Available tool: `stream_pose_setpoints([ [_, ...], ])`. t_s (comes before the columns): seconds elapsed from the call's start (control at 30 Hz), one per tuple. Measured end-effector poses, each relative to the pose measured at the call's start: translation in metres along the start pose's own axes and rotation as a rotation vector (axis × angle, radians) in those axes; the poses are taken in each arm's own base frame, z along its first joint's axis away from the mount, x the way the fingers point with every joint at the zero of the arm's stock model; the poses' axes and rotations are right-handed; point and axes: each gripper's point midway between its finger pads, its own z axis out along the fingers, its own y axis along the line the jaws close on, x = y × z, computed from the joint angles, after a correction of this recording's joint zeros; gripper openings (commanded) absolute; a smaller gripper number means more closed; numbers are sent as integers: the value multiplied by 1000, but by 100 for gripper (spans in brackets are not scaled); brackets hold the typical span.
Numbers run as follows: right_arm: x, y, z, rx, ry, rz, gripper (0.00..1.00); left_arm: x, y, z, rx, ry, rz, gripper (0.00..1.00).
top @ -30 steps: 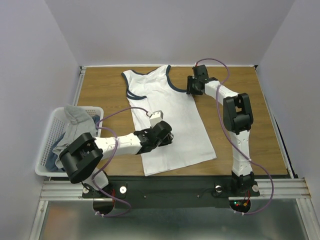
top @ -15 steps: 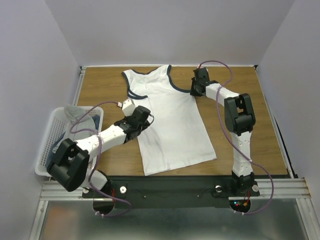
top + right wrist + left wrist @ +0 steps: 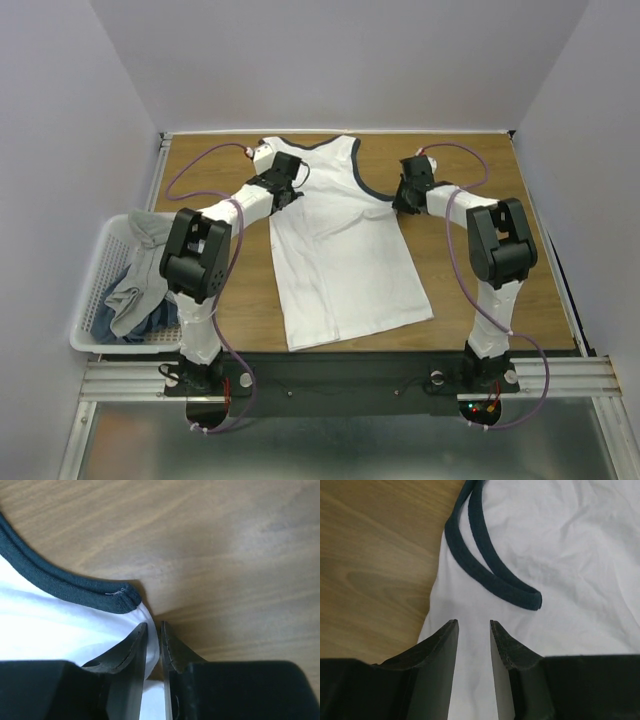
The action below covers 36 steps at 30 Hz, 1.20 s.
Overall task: Fold and stack the tank tops
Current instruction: Fold the tank top
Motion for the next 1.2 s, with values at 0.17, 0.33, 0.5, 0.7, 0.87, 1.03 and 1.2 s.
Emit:
stream_pose_setpoints([
  [0.17,10,-8,-10,0,-1,47,24,14,-17,36,-2,52,100,43],
  [0.33,25,-17,-25,1,11,85,25,25,-31,65,-3,97,173,42],
  [0.5,27,-19,-29,3,15,89,29,16,-60,78,55,103,202,42],
  [0.7,10,-13,-17,-2,12,96,41,9,-89,96,117,106,247,47],
  [0.87,-18,-9,3,-27,-15,109,59,9,-100,98,183,120,284,55],
  [1.03,-43,-11,18,-38,-47,105,74,8,-110,97,243,113,306,60],
  [1.2,-57,-11,26,-41,-69,79,79,2,-106,71,283,102,308,61],
])
